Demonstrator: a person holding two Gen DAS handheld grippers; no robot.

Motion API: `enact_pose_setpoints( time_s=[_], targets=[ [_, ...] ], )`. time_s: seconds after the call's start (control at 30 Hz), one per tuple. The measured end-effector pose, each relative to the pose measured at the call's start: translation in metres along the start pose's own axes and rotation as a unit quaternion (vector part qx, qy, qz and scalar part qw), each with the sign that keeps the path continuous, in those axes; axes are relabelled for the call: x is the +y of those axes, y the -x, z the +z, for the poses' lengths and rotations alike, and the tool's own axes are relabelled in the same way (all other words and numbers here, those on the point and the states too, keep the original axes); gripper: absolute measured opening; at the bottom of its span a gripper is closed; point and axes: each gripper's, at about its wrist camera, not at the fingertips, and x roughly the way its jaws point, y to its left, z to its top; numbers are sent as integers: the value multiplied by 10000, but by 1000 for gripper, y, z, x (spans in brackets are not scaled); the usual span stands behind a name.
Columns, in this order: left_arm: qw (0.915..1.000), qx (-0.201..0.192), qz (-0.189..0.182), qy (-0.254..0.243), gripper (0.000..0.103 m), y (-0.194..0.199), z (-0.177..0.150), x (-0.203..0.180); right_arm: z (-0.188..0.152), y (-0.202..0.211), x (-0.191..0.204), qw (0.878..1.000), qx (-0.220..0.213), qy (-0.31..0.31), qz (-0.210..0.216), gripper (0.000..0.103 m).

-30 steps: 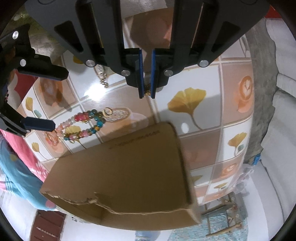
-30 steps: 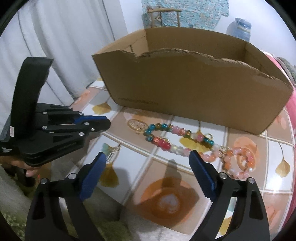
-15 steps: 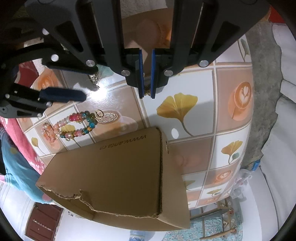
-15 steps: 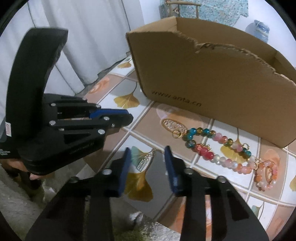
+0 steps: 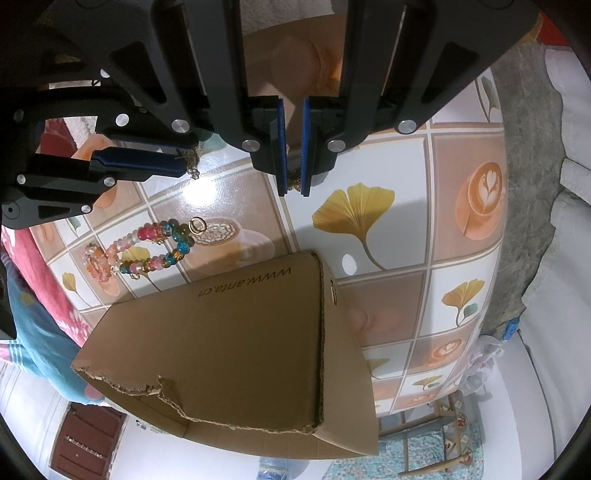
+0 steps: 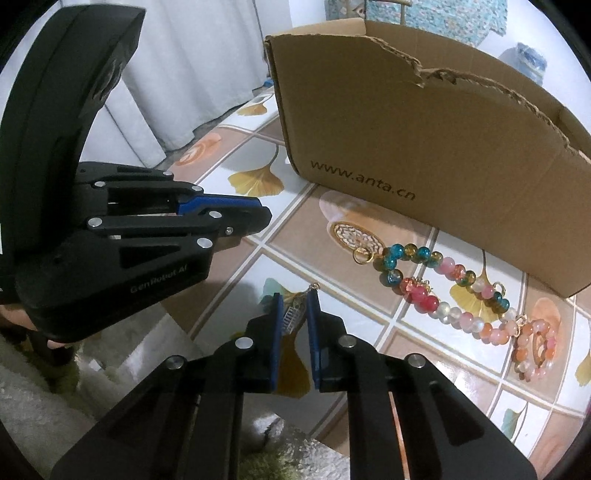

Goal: Organize jewelry
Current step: 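Lift the gold charm with the left gripper and carry it over the box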

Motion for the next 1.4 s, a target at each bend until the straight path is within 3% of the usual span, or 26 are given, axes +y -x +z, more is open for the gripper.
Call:
enact_pose_setpoints(
  time_s=[0.1, 0.3, 0.9, 1.2, 1.3, 1.4],
  targets=[
    [10000, -6, 13, 2, 6, 0, 1, 0, -1, 0, 2, 9999, 14, 71, -81, 8],
    [10000, -65, 34, -52, 6, 0, -1, -1, -5, 8, -18, 9993, -62, -330, 169, 3],
    [9989, -442, -39, -141, 6, 36, 4, -7, -10, 77, -52, 9952, -799, -534, 175, 3],
    [9918, -1239, -211, -230, 6, 102, 38, -17, 16, 131, -65, 9854, -1631, -348, 352, 2],
    [9842, -1709, -147, -447, 6, 121, 67, -22, 39, 155, -81, 9776, -2049, -223, 426, 2],
    [9806, -1876, -133, -562, 6, 122, 96, -23, 63, 162, -99, 9740, -2184, -169, 571, 2]
  ],
)
